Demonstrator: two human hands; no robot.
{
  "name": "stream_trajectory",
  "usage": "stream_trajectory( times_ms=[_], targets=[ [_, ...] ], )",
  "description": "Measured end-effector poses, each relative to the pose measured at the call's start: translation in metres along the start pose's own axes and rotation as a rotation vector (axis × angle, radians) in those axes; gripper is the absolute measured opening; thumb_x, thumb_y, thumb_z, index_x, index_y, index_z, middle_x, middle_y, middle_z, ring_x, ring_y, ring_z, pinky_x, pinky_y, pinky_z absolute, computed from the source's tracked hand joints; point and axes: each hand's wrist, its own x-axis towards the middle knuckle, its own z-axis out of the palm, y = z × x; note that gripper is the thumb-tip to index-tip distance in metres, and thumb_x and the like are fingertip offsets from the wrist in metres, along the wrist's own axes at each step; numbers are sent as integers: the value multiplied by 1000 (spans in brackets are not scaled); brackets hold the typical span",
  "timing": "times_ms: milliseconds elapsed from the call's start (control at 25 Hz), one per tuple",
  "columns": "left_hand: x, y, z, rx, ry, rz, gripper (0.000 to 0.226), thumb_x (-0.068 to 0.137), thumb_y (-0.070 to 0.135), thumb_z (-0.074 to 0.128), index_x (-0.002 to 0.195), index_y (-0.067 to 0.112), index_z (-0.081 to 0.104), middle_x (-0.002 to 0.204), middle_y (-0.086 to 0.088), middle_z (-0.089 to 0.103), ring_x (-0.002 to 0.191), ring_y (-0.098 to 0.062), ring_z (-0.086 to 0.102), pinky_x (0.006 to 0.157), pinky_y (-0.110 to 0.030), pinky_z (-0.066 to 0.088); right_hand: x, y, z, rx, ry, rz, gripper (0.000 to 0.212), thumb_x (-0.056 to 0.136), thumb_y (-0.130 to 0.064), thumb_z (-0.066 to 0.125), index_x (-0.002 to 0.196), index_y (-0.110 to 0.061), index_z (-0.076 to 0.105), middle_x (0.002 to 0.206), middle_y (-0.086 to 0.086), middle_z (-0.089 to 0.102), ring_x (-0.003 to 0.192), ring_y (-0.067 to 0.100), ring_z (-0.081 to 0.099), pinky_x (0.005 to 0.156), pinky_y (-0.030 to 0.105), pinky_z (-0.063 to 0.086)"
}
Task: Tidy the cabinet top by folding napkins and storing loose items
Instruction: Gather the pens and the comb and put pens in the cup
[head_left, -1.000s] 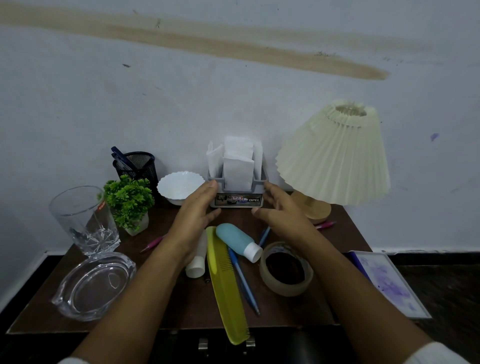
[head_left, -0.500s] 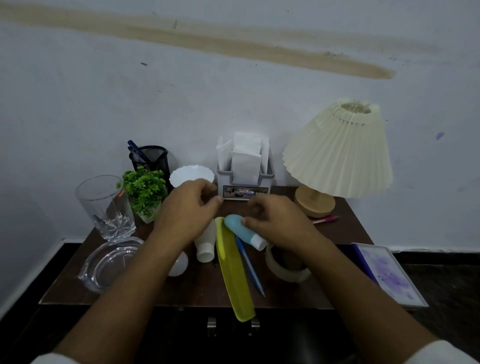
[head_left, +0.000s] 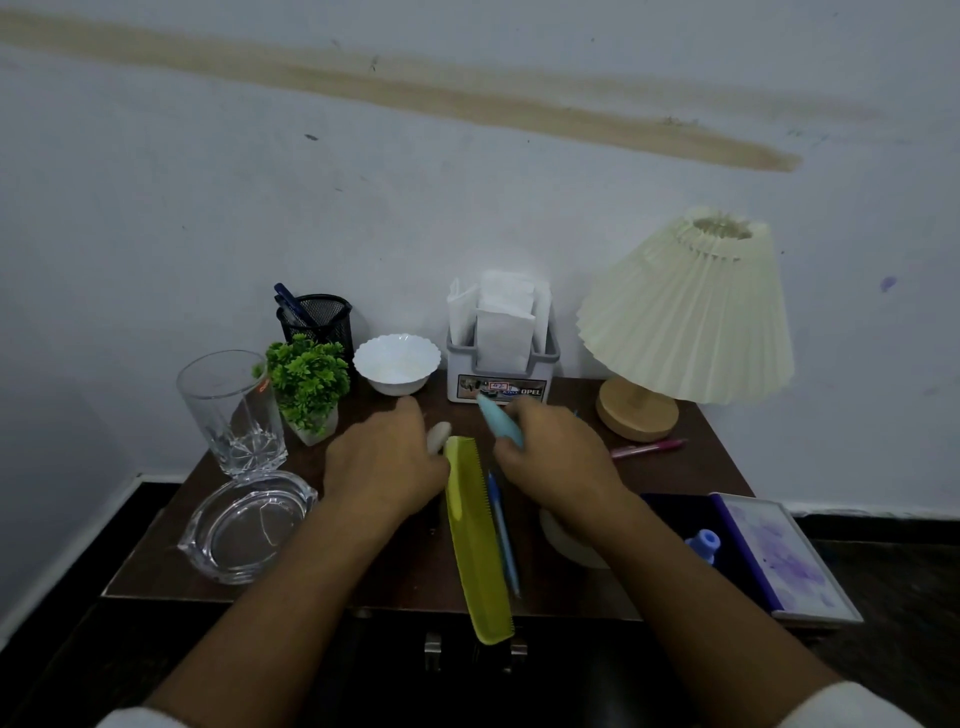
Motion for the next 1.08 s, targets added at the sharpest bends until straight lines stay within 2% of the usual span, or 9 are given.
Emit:
stream_trajectory(
  times_ms=[80,160,240,320,480,720,1080],
  targets=[
    [10,-1,-4,-207,54,-13,53,95,62,47,126,20,55,115,-4,69,103,-30,64,89,-43,52,6,5,-3,229,78,45,41,95,-24,56,135,-15,54,123,8,65,103,23,64,84,40,56],
    [25,1,-5,-569,63,1,47,97,40,57,139,21,54,126,-6,66,111,-28,62,94,-44,52,16,11,-2,411,145,74,40,95,-15,57,134,-14,53,125,10,63,104,21,63,80,33,56],
    [38,8,5,-921,38,2,46,96,13,60,141,19,54,128,-5,64,109,-21,62,92,-40,55,23,14,0,523,191,79,40,95,-9,59,135,-15,54,125,8,62,106,19,63,72,19,52],
    [46,14,22,-1053,40,-5,43,95,5,60,136,18,59,123,-3,67,109,-18,65,91,-37,56,28,18,6,583,234,80,43,95,-7,60,136,-17,53,127,5,62,112,18,62,75,14,50],
    [57,20,49,-1037,137,-18,35,91,10,68,124,23,66,116,3,72,105,-13,67,93,-42,58,33,25,16,600,306,95,45,94,-6,63,136,-22,56,127,-1,65,115,13,62,90,25,56],
    [62,31,55,-988,197,-48,32,89,8,70,118,20,66,113,1,72,104,-16,68,88,-42,60,38,33,27,514,298,121,34,92,-12,66,124,-20,59,122,3,68,111,17,66,90,39,60],
    [59,33,54,-909,218,-81,29,91,8,68,116,20,62,116,-1,70,107,-18,66,88,-37,59,36,37,26,459,262,147,34,93,-15,66,126,-19,57,125,4,67,114,18,65,87,36,60]
  ],
)
